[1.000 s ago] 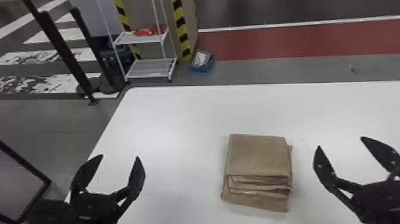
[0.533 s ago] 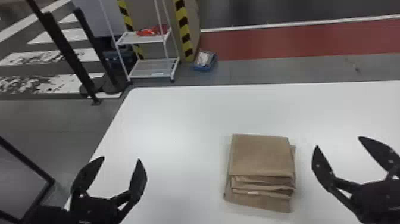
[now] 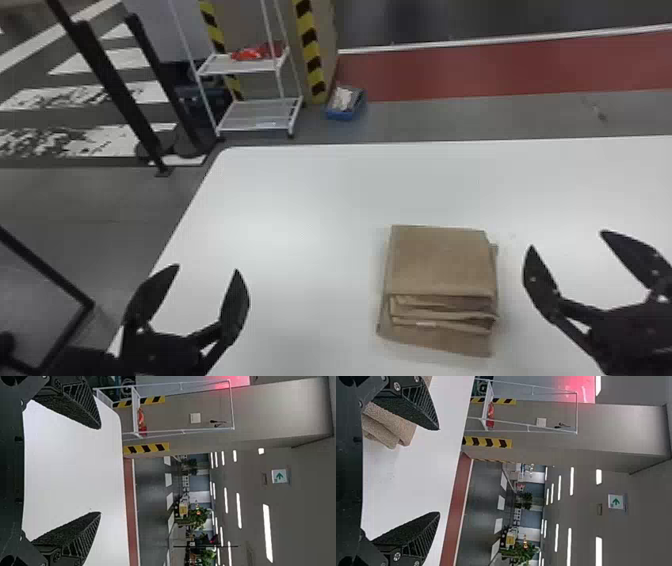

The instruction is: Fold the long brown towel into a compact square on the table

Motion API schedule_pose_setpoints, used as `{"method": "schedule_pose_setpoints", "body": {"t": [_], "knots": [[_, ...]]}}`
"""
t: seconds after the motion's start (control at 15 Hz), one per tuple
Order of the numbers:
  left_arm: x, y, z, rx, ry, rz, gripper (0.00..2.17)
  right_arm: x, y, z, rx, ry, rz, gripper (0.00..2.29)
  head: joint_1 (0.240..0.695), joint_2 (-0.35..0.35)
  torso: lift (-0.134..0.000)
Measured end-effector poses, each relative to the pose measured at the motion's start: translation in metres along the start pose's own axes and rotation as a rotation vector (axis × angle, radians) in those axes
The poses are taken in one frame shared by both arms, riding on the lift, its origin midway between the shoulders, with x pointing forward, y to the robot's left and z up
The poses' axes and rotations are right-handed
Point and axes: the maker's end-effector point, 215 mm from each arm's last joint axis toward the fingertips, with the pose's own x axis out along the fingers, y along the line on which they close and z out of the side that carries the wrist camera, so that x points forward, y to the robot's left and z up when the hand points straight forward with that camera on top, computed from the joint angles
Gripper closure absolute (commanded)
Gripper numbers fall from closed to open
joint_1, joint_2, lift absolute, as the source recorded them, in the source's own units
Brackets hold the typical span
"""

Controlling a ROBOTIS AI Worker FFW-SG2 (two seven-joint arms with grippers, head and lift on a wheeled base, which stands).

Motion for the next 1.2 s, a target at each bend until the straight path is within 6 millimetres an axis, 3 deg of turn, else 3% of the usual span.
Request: {"method": "schedule_pose_setpoints", "body": {"t": [1.2], "knots": [[0.003,-0.013,-0.02,-0.031,0.028,-0.016,0.14,-0.005,-0.009,-0.01,0.024,0.026,-0.016,0.14,0.695,0.193,-0.124]]}}
